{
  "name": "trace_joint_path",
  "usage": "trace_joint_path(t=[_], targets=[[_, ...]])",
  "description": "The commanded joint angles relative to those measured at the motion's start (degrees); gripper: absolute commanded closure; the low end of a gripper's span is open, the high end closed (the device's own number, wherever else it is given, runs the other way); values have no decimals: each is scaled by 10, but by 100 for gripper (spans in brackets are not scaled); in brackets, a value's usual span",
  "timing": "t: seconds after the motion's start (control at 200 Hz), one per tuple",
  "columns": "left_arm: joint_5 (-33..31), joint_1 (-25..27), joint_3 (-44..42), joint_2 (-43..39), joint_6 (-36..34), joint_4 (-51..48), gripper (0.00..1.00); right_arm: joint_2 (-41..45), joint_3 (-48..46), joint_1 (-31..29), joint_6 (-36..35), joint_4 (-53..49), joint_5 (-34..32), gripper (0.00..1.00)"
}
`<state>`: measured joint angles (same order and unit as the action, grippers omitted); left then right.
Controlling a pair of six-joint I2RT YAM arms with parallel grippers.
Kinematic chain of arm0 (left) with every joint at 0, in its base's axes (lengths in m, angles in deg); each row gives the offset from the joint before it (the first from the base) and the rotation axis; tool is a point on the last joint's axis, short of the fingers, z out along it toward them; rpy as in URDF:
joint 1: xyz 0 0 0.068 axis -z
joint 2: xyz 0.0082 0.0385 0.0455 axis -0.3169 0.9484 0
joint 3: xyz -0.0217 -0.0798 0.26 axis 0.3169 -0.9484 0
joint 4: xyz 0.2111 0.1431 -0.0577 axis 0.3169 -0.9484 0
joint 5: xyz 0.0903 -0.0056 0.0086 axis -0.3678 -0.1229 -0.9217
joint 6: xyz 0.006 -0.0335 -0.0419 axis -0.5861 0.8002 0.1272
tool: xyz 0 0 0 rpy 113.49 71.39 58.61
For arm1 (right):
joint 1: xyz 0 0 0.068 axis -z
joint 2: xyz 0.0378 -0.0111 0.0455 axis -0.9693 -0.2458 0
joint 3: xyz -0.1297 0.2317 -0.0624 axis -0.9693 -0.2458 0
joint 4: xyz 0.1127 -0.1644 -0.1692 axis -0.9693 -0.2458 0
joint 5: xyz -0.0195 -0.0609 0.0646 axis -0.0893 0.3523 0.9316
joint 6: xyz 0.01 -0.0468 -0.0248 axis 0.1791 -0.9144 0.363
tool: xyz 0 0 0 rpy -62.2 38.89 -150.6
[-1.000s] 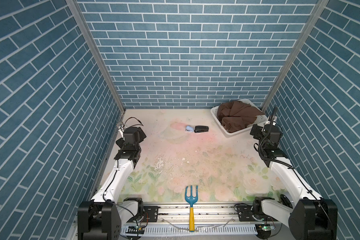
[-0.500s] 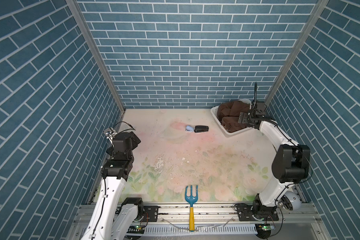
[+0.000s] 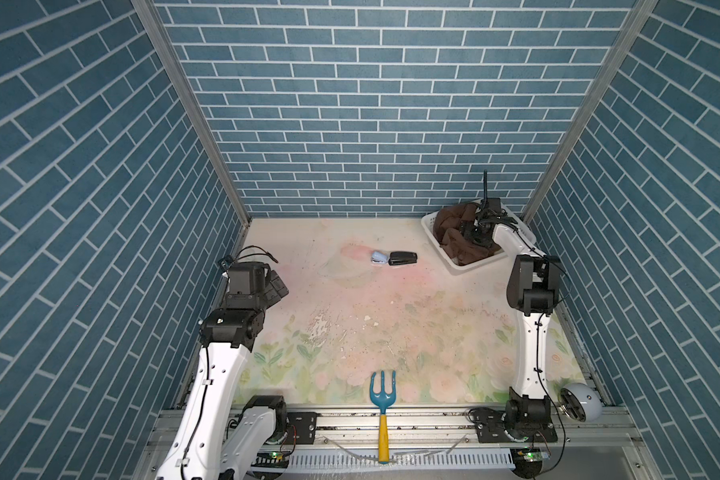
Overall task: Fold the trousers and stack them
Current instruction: 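Reach the right gripper into the white basket and grasp the brown trousers, then pull the brown trousers out of the basket onto the table with the right gripper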
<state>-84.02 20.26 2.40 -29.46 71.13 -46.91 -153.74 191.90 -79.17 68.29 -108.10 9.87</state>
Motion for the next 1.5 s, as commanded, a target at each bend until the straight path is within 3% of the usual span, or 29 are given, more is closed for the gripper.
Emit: trace_joint_path(t=[0.0, 0.04, 0.125, 0.225, 0.425, 0.585, 0.71, 0.925, 1.155, 1.18, 1.245, 1.305, 1.355, 1.495], targets=[[34, -1, 9, -11, -7, -29, 6, -21, 29, 0, 34, -46, 41, 58], [52, 0, 7, -12, -9, -20, 8, -3, 23, 1, 34, -44, 30, 79], [81, 0, 14, 2, -6, -3, 17, 55, -4, 0, 31, -25, 3, 100], [110, 0, 31, 25, 0, 19, 22, 148, -39, -4, 24, -6, -48, 100], [142, 0, 54, 60, 28, 85, 21, 373, -107, -46, -37, 25, -110, 100], [169, 1, 92, 101, 39, 98, 21, 526, -144, -130, -100, 58, -126, 100], [174, 5, 115, 110, 39, 83, 21, 600, -146, -216, -141, 90, -85, 100], [141, 5, 90, 68, 40, 64, 19, 617, -151, -309, -135, 114, 57, 100], [63, 4, 101, 46, 47, 3, 17, 513, -167, -352, -119, 87, 125, 100], [47, 4, 102, 44, 53, -6, 16, 496, -160, -354, -118, 71, 136, 94], [9, 4, 102, 36, 65, -26, 14, 455, -147, -358, -109, 27, 160, 59], [-9, 4, 99, 29, 67, -32, 13, 430, -152, -359, -102, -1, 176, 37], [-14, 4, 94, 24, 69, -30, 12, 423, -170, -361, -101, -6, 180, 31], [1, 5, 78, 39, 75, -9, 11, 434, -225, -360, -109, -8, 123, 26]])
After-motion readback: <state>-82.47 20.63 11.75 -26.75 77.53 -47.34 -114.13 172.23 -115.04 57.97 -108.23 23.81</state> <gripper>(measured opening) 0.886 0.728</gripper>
